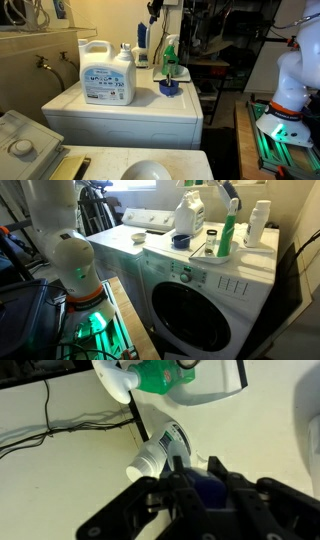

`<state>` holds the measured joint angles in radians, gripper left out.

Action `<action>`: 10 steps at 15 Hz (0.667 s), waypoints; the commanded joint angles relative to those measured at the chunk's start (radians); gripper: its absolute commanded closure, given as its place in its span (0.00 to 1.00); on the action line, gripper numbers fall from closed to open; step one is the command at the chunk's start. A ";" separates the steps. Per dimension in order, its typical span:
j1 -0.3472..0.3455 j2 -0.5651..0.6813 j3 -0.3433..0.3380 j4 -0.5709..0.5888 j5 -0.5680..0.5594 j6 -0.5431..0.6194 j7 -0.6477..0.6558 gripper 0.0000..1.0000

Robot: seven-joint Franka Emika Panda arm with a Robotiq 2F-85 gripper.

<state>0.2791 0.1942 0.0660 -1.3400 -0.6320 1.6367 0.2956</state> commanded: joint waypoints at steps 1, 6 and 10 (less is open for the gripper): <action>0.002 0.001 0.000 0.002 0.000 0.000 -0.005 0.70; 0.014 0.040 0.024 -0.028 -0.126 -0.117 -0.072 0.91; 0.023 0.086 0.035 -0.049 -0.221 -0.138 -0.073 0.91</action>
<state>0.2984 0.2645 0.0912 -1.3693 -0.7824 1.5257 0.2411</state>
